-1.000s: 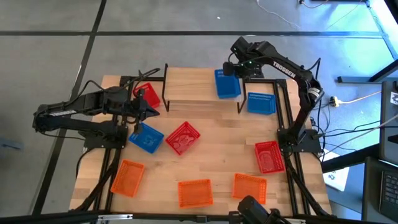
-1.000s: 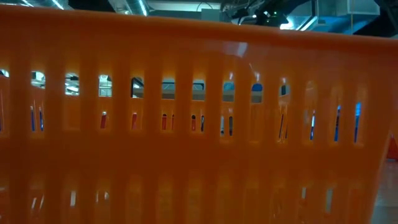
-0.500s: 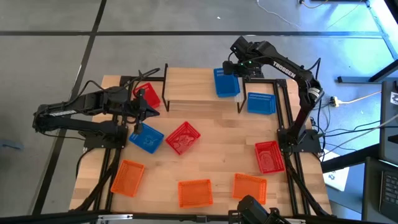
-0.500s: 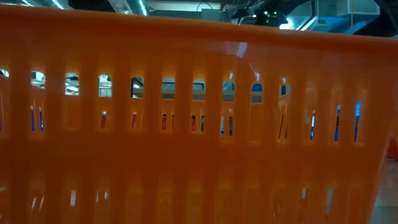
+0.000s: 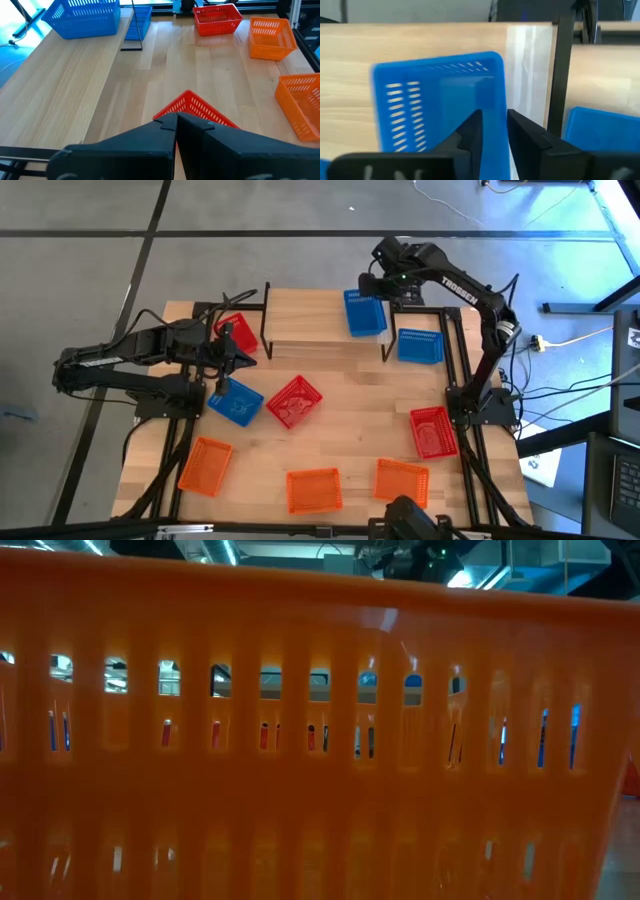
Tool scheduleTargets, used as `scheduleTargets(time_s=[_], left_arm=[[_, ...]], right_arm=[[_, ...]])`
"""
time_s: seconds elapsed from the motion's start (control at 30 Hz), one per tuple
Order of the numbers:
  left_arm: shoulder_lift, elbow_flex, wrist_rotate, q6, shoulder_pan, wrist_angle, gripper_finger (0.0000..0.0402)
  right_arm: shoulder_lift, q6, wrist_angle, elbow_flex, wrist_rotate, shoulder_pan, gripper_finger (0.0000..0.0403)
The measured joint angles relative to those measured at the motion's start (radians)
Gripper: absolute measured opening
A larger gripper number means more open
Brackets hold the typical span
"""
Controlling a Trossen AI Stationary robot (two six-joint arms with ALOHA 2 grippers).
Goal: Stack baskets on shelf by color
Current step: Put the left orange basket on the shelf
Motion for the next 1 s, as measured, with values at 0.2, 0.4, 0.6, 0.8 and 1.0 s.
scheduleTargets(time_s=[0.2, 0.4, 0.6, 0.8, 1.0], left_arm=[[-0.005, 0.0, 0.003, -0.018, 0.0, 0.0, 0.0], [-0.005, 0.0, 0.004, -0.115, 0.0, 0.0, 0.0], [-0.006, 0.0, 0.024, -0.199, -0.003, -0.011, 0.0], [-0.006, 0.0, 0.174, -0.358, -0.06, -0.032, 0.0], [-0.005, 0.0, 0.307, -0.677, -0.17, -0.163, 0.0]], right_arm=[[0.0, -0.08, -0.065, 0.194, 0.061, 0.03, 0.0086], [-0.001, -0.245, -0.126, 0.434, 0.121, 0.134, 0.0086], [-0.097, -0.388, -0.016, 0.437, 0.115, 0.265, 0.0086], [-0.191, -0.55, -0.025, 0.425, 0.108, 0.389, 0.0086], [-0.264, -0.606, -0.025, 0.424, 0.103, 0.499, 0.0086]])
